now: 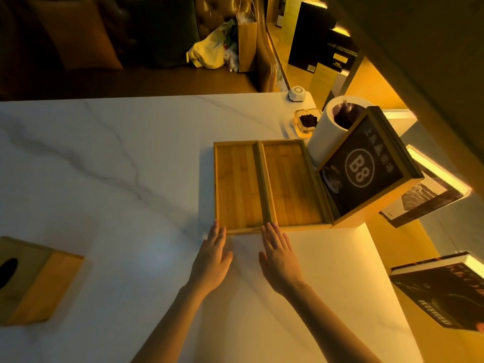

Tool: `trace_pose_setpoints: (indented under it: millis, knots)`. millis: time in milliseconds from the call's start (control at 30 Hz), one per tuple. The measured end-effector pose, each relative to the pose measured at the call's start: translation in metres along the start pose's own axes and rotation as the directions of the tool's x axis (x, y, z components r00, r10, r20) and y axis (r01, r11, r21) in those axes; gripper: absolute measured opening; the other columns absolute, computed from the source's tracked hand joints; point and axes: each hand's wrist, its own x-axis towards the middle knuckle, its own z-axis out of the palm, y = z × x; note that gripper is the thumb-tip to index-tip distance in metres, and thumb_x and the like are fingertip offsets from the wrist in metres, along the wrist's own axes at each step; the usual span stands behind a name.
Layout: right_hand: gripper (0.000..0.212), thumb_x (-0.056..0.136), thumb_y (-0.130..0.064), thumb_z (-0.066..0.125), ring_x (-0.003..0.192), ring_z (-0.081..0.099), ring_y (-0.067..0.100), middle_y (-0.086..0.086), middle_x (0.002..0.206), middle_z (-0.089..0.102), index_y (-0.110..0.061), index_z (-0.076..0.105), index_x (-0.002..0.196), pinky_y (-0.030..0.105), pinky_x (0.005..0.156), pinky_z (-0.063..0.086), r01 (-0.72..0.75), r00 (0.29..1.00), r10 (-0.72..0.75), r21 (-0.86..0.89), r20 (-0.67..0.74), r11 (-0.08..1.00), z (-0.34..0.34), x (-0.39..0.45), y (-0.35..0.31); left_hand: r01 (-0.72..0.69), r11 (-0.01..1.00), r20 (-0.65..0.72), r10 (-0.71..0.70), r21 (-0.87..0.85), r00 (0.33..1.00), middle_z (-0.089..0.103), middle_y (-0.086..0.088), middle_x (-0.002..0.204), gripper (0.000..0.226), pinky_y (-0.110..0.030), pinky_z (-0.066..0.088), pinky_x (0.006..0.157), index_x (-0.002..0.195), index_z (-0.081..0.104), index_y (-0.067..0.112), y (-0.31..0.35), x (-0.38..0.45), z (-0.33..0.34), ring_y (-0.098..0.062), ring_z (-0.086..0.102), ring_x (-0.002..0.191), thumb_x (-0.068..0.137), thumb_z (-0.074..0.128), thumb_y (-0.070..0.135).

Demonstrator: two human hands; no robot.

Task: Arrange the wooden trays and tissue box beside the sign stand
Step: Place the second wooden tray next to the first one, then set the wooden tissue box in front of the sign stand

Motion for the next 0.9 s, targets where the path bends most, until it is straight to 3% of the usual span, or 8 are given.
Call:
trace_pose_setpoints:
  millis: [233, 367, 467, 533, 667, 767, 900]
  knots:
    - [0.055, 0.096, -0.024, 0.037, 0.143, -0.002, 0.028, 0.011, 0.156, 0.01, -0.009, 0.012, 0.143, 0.037, 0.114, -0.001, -0.034, 0.999, 0.034, -0.037, -0.004, 0.999, -0.006, 0.001, -0.011, 0.043, 0.999, 0.153, -0.039, -0.028, 0.987, -0.005, -0.002, 0.156, 0.061, -0.042, 0.034, 0.11, 0.141, 0.007, 0.02, 0.0, 0.004, -0.016, -0.026, 0.016, 0.141, 0.091, 0.041, 0.03]
    - [0.044, 0.096, -0.025, 0.038, 0.139, 0.025, 0.03, 0.012, 0.147, 0.036, -0.008, 0.033, 0.136, 0.044, 0.114, 0.023, -0.096, 0.995, 0.095, -0.093, -0.018, 0.991, -0.023, 0.009, -0.024, 0.06, 0.996, 0.173, -0.046, -0.072, 0.984, 0.017, -0.006, 0.154, 0.051, -0.04, 0.027, 0.112, 0.139, 0.02, 0.016, 0.007, 0.004, -0.044, -0.026, 0.026, 0.138, 0.092, 0.039, 0.026]
    - [0.029, 0.096, -0.026, 0.04, 0.11, 0.057, 0.026, 0.01, 0.118, 0.062, -0.009, 0.056, 0.113, 0.037, 0.094, 0.047, -0.079, 0.995, 0.074, -0.085, -0.064, 0.993, -0.041, 0.021, -0.043, 0.061, 0.992, 0.095, -0.05, -0.114, 0.994, 0.047, -0.015, 0.137, 0.039, -0.038, 0.037, 0.105, 0.129, 0.041, 0.009, 0.01, -0.004, -0.074, -0.028, 0.045, 0.124, 0.092, 0.041, 0.021]
    - [0.025, 0.095, -0.025, 0.04, 0.095, 0.063, 0.024, 0.008, 0.104, 0.066, -0.01, 0.059, 0.101, 0.036, 0.082, 0.052, -0.043, 0.995, 0.035, -0.082, -0.096, 0.996, -0.053, 0.031, -0.062, 0.045, 0.994, 0.028, -0.042, -0.1, 0.999, 0.058, -0.017, 0.123, 0.032, -0.036, 0.044, 0.096, 0.119, 0.05, 0.007, 0.008, -0.014, -0.097, -0.028, 0.055, 0.112, 0.092, 0.04, 0.02]
    - [0.025, 0.095, -0.023, 0.04, 0.077, 0.063, 0.022, 0.008, 0.088, 0.066, -0.009, 0.061, 0.096, 0.031, 0.064, 0.051, 0.049, 0.989, -0.067, -0.138, -0.131, 0.989, -0.067, 0.048, -0.118, 0.041, 0.997, -0.174, -0.052, -0.069, 0.983, 0.067, -0.017, 0.101, 0.029, -0.037, 0.049, 0.082, 0.102, 0.059, 0.004, -0.009, -0.044, -0.147, -0.029, 0.062, 0.092, 0.092, 0.038, 0.022]
    - [0.026, 0.095, -0.024, 0.04, 0.071, 0.062, 0.02, 0.008, 0.084, 0.067, -0.009, 0.061, 0.093, 0.032, 0.066, 0.055, 0.152, 0.967, -0.164, -0.076, -0.194, 0.985, -0.065, 0.053, -0.17, 0.045, 0.996, -0.373, -0.069, -0.071, 0.925, 0.065, -0.01, 0.088, 0.028, -0.032, 0.047, 0.074, 0.098, 0.061, 0.005, -0.037, -0.071, -0.179, -0.026, 0.062, 0.084, 0.092, 0.04, 0.022]
    - [0.029, 0.095, -0.023, 0.039, 0.082, 0.064, 0.026, 0.012, 0.095, 0.07, -0.007, 0.062, 0.101, 0.037, 0.075, 0.053, 0.291, 0.948, -0.259, 0.175, -0.184, 0.941, -0.046, 0.051, -0.237, 0.105, 0.983, -0.56, -0.171, -0.148, 0.81, 0.069, -0.014, 0.101, 0.022, -0.037, 0.049, 0.078, 0.103, 0.061, 0.008, -0.09, -0.111, -0.211, -0.028, 0.062, 0.089, 0.09, 0.045, 0.015]
